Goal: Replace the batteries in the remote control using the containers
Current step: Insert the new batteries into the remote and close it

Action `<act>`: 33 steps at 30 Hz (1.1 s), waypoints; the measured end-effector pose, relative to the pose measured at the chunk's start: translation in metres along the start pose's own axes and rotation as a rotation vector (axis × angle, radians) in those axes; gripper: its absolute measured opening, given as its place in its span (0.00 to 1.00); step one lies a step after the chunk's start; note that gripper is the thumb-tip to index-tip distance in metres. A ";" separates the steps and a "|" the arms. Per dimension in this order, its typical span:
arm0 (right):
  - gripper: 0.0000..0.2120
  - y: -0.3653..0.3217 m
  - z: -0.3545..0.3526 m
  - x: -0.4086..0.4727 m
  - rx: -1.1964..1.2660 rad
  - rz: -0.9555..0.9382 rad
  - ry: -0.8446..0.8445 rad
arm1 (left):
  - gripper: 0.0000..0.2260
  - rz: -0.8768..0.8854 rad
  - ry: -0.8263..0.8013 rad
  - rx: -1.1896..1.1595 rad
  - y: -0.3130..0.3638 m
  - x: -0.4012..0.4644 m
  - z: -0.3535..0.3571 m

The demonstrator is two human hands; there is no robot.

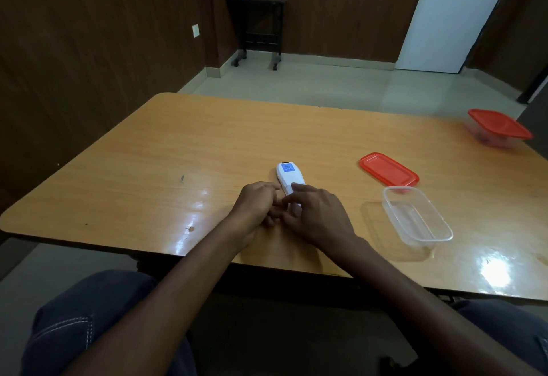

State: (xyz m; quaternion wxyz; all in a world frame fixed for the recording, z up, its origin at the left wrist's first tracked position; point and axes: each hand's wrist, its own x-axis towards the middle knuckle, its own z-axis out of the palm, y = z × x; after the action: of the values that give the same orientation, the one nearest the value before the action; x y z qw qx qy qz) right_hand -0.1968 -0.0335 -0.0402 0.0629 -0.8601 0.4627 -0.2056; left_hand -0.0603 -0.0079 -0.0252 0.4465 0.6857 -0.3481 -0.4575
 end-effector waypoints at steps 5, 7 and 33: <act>0.14 0.000 0.004 0.002 0.045 0.064 0.051 | 0.10 -0.019 0.060 -0.075 -0.002 0.001 0.004; 0.13 -0.002 0.004 0.001 0.137 0.132 0.113 | 0.08 -0.032 0.005 -0.192 -0.001 0.001 0.006; 0.66 0.047 -0.051 -0.003 0.019 -0.220 -0.052 | 0.14 0.182 -0.375 -0.177 0.006 -0.019 0.017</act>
State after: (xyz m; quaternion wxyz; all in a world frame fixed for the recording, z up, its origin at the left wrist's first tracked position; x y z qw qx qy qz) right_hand -0.2551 -0.0536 -0.0091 0.0599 -0.9100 0.3619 -0.1932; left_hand -0.0835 0.0015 -0.0167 0.4718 0.5125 -0.4439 -0.5636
